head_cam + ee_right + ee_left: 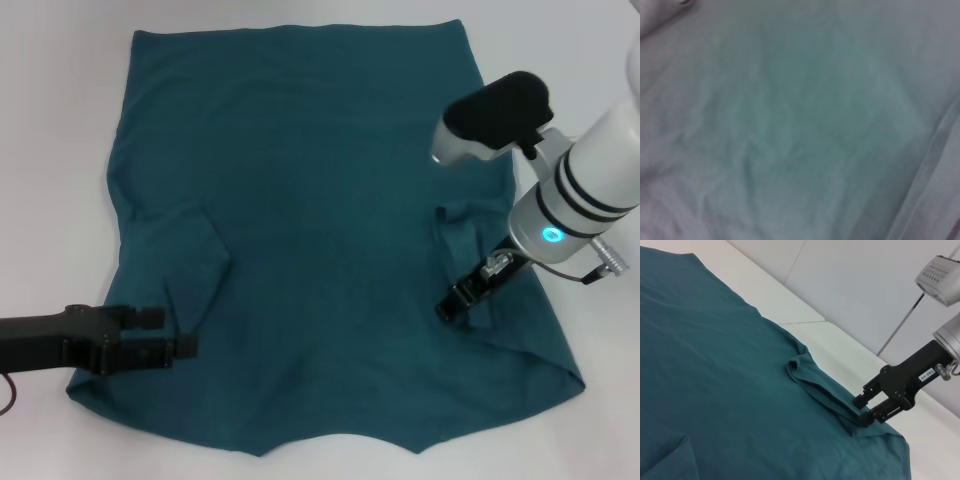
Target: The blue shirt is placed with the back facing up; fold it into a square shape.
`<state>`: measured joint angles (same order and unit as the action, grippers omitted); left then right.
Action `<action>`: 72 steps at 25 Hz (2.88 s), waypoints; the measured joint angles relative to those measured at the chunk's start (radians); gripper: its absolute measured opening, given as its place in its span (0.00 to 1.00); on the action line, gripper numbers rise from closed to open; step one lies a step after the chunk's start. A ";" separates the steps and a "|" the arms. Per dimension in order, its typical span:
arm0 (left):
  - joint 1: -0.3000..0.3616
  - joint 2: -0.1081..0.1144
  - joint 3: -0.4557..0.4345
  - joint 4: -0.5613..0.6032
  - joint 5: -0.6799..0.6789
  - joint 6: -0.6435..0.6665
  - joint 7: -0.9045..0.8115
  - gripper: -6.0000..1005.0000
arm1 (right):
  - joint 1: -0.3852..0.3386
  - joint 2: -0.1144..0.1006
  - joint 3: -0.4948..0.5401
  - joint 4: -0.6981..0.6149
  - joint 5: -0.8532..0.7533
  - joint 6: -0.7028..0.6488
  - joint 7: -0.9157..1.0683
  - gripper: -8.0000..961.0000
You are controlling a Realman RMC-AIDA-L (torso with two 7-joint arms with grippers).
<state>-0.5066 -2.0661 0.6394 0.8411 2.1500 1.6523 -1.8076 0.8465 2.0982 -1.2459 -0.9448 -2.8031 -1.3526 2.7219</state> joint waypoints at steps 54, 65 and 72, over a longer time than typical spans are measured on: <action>-0.003 0.003 -0.004 0.001 0.001 -0.011 0.002 0.87 | 0.003 -0.005 -0.063 0.026 0.023 0.083 0.032 0.03; -0.002 0.005 -0.001 0.000 0.001 -0.011 0.004 0.87 | 0.020 -0.003 -0.063 0.059 0.080 0.189 0.038 0.06; 0.002 0.005 -0.004 0.003 0.001 -0.021 0.004 0.87 | 0.029 -0.006 -0.059 0.095 0.134 0.192 0.017 0.10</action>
<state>-0.5042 -2.0614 0.6351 0.8445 2.1506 1.6315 -1.8040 0.8751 2.0924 -1.3045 -0.8499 -2.6696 -1.1610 2.7386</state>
